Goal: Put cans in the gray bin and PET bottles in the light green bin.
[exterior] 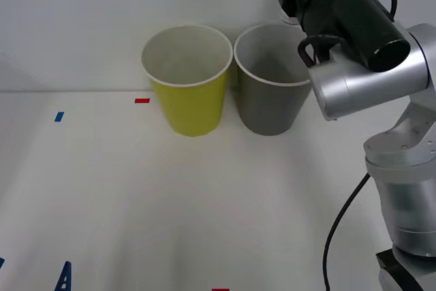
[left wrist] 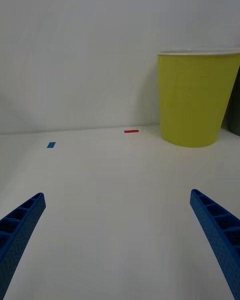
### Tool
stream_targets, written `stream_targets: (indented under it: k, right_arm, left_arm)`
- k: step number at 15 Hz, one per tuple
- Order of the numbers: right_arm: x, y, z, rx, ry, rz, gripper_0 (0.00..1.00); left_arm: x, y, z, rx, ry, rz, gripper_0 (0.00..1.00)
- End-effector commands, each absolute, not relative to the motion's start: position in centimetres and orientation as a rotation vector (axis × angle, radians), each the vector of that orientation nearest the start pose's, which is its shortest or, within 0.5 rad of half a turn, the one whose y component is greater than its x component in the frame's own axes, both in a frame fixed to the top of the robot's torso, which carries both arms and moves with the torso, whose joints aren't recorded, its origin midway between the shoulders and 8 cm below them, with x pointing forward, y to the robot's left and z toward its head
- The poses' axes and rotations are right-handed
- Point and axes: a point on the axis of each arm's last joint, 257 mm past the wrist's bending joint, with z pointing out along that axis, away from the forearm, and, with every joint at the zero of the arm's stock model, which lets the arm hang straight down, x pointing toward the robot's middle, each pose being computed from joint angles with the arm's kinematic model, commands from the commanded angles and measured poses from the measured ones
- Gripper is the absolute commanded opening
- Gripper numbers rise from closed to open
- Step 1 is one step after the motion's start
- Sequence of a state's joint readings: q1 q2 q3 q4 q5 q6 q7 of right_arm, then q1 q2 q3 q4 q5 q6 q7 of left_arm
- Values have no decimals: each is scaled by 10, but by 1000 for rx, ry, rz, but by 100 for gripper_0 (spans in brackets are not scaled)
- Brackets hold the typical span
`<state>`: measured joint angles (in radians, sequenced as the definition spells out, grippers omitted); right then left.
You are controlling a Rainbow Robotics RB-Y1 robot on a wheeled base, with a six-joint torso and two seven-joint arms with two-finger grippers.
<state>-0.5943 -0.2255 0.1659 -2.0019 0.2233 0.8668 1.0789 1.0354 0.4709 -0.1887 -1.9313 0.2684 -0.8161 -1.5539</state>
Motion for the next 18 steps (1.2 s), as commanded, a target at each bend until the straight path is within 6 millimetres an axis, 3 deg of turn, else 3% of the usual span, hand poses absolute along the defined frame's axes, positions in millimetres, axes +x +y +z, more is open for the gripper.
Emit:
stream_targets:
  k: [1,12,18]
  right_arm:
    - [585,-133,92,-48,1414,97,100]
    - [583,-136,94,-45,1405,95,100]
    - [535,-153,88,-42,1366,96,100]
  left_arm:
    - [208,308,-233,39,1475,-3,100]
    - [208,308,-233,39,1475,-3,100]
    - [208,308,-233,39,1475,-3,100]
